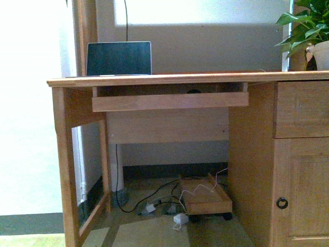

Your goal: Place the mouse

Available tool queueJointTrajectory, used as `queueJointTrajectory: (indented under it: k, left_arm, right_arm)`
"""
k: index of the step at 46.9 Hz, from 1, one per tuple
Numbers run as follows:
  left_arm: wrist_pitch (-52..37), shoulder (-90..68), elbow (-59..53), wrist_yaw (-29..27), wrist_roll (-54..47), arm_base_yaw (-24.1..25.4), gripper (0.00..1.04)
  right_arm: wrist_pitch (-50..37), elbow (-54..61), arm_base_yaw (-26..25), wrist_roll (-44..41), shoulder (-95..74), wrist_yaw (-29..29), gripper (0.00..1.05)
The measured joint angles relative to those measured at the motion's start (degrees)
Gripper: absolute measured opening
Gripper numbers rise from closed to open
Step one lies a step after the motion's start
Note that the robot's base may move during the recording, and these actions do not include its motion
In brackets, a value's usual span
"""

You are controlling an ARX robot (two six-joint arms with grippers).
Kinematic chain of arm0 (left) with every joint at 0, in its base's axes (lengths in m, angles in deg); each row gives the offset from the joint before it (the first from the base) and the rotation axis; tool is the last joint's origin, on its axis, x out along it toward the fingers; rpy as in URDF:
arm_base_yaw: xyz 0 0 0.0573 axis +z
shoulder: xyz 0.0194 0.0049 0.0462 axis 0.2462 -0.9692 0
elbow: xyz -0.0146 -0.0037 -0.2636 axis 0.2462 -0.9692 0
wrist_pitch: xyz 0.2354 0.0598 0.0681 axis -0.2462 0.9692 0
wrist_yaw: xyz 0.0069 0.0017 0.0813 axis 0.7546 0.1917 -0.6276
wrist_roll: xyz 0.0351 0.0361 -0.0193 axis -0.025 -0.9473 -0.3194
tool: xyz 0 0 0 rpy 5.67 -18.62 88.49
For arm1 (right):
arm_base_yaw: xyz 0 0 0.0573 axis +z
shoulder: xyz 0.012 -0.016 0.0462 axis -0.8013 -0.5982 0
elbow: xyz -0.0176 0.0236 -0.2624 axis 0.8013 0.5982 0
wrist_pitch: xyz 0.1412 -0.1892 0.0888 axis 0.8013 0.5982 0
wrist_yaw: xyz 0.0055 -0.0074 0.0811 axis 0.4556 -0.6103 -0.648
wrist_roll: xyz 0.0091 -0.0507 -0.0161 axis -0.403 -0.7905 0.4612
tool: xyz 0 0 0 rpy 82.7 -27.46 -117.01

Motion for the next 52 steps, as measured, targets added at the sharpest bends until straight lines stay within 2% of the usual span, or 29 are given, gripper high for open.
queueJointTrajectory:
  k: [52]
  left_arm:
    - [0.0,0.0,0.02,0.0,0.0,0.0,0.97]
  right_arm:
    - [0.0,0.0,0.0,0.0,0.0,0.0,0.97]
